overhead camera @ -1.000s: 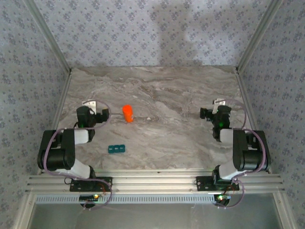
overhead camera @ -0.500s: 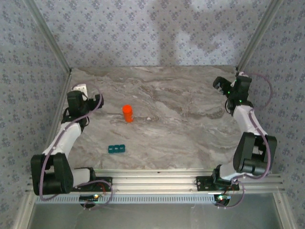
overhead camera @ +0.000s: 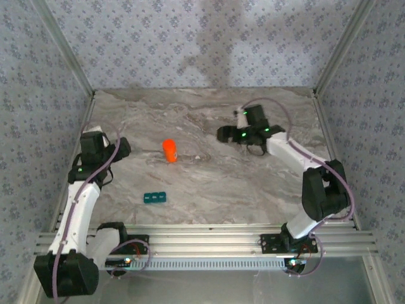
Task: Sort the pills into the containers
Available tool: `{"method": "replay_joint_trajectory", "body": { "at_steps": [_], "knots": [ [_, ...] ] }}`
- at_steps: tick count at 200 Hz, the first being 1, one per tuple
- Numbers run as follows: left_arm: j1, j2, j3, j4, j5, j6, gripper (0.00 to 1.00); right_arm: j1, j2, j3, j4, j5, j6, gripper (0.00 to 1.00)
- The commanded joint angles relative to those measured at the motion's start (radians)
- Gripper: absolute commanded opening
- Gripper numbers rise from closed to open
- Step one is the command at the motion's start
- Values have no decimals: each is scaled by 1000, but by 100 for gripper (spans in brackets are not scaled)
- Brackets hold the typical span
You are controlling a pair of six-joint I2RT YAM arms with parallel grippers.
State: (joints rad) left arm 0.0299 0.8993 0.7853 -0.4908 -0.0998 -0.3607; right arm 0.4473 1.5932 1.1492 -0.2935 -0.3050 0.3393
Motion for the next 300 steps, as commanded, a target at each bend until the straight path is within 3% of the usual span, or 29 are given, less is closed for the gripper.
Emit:
{"method": "replay_joint_trajectory", "body": {
  "at_steps": [1,35,78,162,300],
  "knots": [
    [-2,-29,-20,-86,-30,-49,99,160,5,20,-90,27,-57,90],
    [11,-23,-30,-93,-40,-78,99,388,129,134,-137,55,-153,89],
    [52,26,11,-103,-26,-41,99,506,317,351,-237,10,-266,88],
    [94,115,70,-90,11,-42,99,586,581,622,-395,-41,-391,87],
    [128,127,83,-114,30,-12,99,665,687,679,-438,11,-475,86]
  ]
}}
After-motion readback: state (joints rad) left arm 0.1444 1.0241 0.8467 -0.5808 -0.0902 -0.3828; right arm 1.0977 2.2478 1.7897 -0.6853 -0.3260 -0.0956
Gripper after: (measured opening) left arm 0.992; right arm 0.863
